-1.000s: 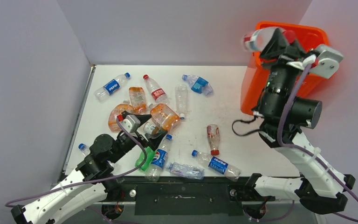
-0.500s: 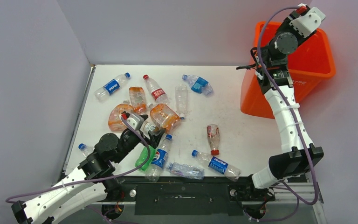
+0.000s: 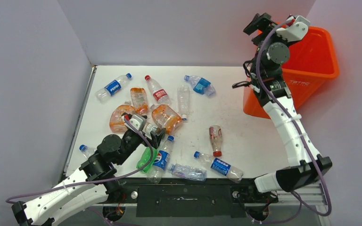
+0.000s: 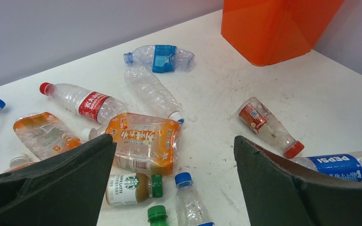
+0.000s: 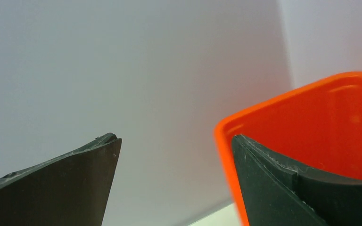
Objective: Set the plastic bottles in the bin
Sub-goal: Place the plastic bottle in the trash bin, then pick up the plastic bottle at the center of the board.
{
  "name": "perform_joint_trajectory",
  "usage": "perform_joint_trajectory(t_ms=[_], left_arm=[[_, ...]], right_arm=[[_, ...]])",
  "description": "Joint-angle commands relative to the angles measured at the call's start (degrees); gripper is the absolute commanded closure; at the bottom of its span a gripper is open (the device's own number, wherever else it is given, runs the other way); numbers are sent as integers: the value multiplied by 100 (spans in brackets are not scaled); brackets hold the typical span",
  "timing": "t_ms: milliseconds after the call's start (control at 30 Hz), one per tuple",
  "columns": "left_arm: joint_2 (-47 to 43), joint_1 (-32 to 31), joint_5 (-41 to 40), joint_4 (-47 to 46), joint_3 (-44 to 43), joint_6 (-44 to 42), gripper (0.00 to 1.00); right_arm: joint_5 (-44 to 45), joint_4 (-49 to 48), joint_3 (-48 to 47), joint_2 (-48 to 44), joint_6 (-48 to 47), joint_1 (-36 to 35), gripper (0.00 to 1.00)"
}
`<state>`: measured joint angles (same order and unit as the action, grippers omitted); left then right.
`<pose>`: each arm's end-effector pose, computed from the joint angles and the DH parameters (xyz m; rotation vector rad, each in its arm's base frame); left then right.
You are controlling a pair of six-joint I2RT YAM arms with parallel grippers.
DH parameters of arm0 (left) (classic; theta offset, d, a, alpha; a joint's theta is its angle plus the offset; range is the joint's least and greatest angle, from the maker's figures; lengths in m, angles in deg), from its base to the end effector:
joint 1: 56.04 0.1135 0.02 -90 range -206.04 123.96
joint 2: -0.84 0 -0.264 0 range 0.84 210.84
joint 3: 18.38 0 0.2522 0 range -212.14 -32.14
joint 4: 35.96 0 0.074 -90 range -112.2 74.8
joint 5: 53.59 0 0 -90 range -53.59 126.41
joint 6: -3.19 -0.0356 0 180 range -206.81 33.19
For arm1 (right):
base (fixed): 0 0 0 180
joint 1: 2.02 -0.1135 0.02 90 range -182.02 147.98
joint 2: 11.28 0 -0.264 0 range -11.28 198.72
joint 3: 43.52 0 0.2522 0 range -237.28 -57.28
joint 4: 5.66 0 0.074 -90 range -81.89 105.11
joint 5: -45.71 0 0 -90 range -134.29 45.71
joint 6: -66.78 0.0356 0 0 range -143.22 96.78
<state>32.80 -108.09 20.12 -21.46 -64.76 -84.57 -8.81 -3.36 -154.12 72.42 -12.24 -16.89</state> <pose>0.0992 -0.1109 0.3159 0.4605 1.5280 -0.5186 0.3045 0.0595 0.5329 0.5089 1.1144 0.0401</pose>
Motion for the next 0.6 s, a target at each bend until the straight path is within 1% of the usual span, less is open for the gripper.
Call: perform_joint_trajectory(t_ms=[0, 67, 100, 200, 267, 367, 400, 433, 500, 567], left_arm=[[30, -14, -142, -82, -236, -108, 4], [49, -13, -226, -82, -228, -104, 4], [66, -16, -289, -82, -227, -106, 4], [121, -15, -520, -82, -218, -125, 4], [164, -15, -711, -82, -214, -155, 4], [255, -16, -951, 147, -238, -182, 4], [279, -20, -995, 173, -250, -189, 4], [311, -16, -1012, 186, -260, -189, 4], [376, -18, -997, 196, -262, -195, 4], [457, -9, -920, 191, -271, -269, 4]], right_arm=[[-1641, -18, 650, -1210, 1252, -310, 10], [-2403, 35, 1297, -1666, 1888, -435, 11], [-2688, 35, 1626, -1849, 2046, -529, 10], [-3017, 282, 2629, -2256, 2179, -1035, 10], [-3003, 531, 3172, -2434, 2102, -1520, 10], [-2946, 979, 3909, -2600, 1812, -1950, 10], [-2810, 1363, 4113, -2645, 1750, -2027, 10], [-2644, 1528, 4285, -2652, 1794, -2048, 10], [-2369, 2238, 4546, -2592, 1951, -2046, 10], [-2177, 2694, 4767, -2452, 2172, -2046, 10]])
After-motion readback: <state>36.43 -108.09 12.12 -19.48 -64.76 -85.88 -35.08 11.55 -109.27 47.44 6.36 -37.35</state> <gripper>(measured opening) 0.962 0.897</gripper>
